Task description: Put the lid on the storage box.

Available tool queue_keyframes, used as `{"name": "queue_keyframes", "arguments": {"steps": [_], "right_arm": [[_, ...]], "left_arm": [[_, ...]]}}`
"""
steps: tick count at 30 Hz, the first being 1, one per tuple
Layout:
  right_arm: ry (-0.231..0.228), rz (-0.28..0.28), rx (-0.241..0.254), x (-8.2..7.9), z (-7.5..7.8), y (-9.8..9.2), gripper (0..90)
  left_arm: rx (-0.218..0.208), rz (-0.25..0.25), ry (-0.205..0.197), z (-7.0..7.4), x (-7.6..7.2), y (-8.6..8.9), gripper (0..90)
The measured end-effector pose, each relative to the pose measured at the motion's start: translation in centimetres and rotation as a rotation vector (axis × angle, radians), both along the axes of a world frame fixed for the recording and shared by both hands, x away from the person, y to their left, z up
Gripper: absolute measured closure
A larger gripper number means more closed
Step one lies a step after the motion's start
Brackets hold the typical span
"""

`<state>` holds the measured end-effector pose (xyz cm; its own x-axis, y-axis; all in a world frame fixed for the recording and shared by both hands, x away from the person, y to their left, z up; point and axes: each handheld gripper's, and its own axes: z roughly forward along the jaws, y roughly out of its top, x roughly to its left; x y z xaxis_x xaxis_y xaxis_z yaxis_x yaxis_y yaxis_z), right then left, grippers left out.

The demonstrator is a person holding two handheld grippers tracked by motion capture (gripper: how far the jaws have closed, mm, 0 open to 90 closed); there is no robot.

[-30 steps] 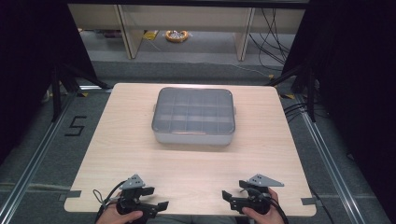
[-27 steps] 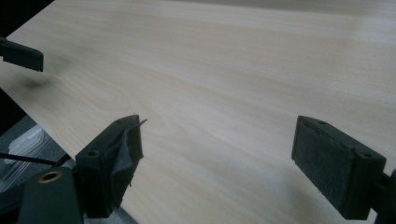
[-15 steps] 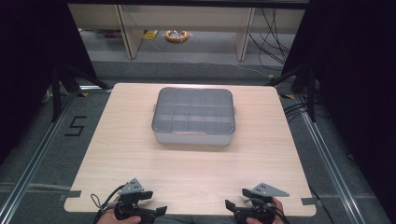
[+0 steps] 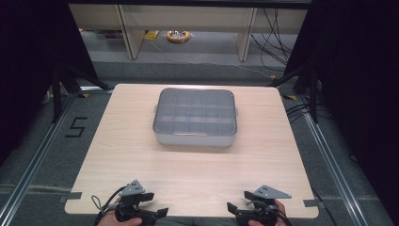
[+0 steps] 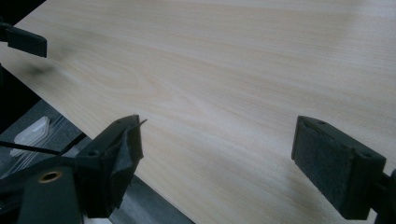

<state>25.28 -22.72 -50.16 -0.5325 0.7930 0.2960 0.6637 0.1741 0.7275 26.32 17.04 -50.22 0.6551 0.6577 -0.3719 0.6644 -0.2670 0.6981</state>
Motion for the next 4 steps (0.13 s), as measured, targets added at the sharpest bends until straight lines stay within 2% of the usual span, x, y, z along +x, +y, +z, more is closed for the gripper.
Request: {"name": "queue_keyframes", "arguments": {"steps": [1, 2, 3, 4], "right_arm": [[-0.004, 0.003, 0.001, 0.02, -0.02, -0.01, 17.4], [0.035, -0.011, 0.022, -0.17, 0.07, 0.21, 17.4], [0.01, 0.005, 0.025, 0.03, -0.11, 0.07, 17.4], [0.008, 0.006, 0.021, 0.09, -0.12, 0.02, 17.5]], "left_arm": [[0.0, 0.003, -0.003, -0.01, -0.01, -0.03, 15.5], [0.0, 0.004, -0.003, -0.02, -0.01, -0.04, 15.5], [0.003, 0.003, -0.003, -0.02, 0.01, -0.03, 15.5], [0.004, 0.004, -0.003, -0.02, 0.02, -0.03, 15.5]]}}
